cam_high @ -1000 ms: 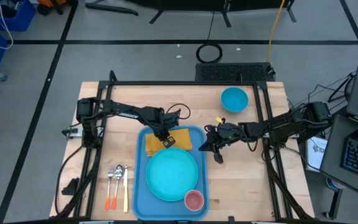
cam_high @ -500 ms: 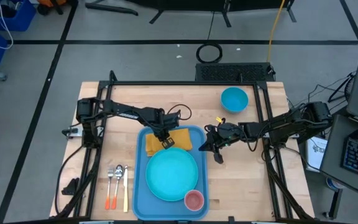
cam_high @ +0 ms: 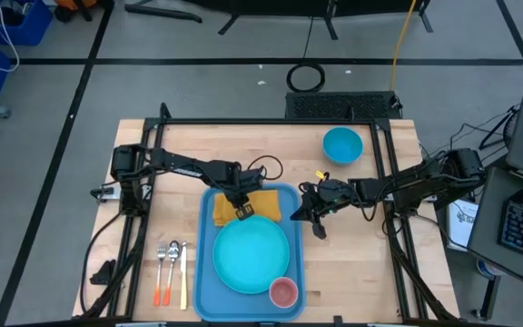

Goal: Set up tray
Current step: Put the yellow napkin to the left of the blue plate on the blue serving tray, then adjust the pink cup on the blue serving tray

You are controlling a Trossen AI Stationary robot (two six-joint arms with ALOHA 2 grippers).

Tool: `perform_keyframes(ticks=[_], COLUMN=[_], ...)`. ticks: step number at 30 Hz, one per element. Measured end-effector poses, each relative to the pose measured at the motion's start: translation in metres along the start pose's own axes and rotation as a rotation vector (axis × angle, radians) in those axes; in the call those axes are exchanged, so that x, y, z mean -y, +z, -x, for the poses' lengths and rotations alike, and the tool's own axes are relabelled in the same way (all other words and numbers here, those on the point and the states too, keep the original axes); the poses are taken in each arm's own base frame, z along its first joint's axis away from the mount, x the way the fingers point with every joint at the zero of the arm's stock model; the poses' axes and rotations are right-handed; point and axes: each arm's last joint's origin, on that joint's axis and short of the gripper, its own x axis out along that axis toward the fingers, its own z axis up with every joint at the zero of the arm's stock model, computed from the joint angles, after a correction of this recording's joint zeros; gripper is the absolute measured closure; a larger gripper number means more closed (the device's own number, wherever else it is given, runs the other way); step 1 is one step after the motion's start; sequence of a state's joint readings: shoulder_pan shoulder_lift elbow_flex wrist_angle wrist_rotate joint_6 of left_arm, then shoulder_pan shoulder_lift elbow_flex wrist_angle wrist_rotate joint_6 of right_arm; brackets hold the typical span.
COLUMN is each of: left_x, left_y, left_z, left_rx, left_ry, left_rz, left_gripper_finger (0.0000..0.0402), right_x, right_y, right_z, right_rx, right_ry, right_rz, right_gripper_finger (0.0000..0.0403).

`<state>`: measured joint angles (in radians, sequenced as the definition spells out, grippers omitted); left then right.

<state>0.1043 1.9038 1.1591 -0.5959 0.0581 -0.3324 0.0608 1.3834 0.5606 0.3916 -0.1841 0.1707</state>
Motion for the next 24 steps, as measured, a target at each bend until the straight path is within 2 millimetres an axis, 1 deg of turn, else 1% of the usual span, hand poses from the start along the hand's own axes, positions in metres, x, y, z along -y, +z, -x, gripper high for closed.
perform_keyframes(ticks=[4, 6, 9, 14, 17, 20, 24], left_x=[0.001, 0.0, 0.001, 0.002, 0.005, 0.008, 0.019], left_y=[0.0, 0.0, 0.0, -0.001, -0.003, -0.003, -0.01], left_z=[0.0, 0.0, 0.001, 0.008, 0.018, 0.033, 0.052], left_rx=[0.009, 0.008, 0.005, 0.013, 0.044, 0.083, 0.142], left_ry=[0.021, 0.018, 0.012, -0.01, 0.021, -0.002, 0.041], left_rz=[0.04, 0.028, 0.041, 0.017, 0.042, 0.055, 0.049], left_gripper_finger=[0.0385, 0.0383, 0.039, 0.0397, 0.0389, 0.0386, 0.0398], right_x=[0.0, 0.0, 0.0, 0.0, 0.0, 0.0, 0.0], right_y=[0.0, 0.0, 0.0, 0.0, 0.0, 0.0, -0.001], right_z=[0.0, 0.0, 0.0, 0.0, 0.0, 0.0, 0.0], right_rx=[0.0, 0.0, 0.0, -0.001, -0.002, -0.004, -0.008], right_ry=[0.0, 0.0, 0.0, 0.0, 0.0, 0.0, -0.001], right_rz=[0.0, 0.0, 0.0, -0.001, -0.001, -0.001, -0.002], right_gripper_finger=[0.0403, 0.0403, 0.0403, 0.0403, 0.0403, 0.0403, 0.0403])
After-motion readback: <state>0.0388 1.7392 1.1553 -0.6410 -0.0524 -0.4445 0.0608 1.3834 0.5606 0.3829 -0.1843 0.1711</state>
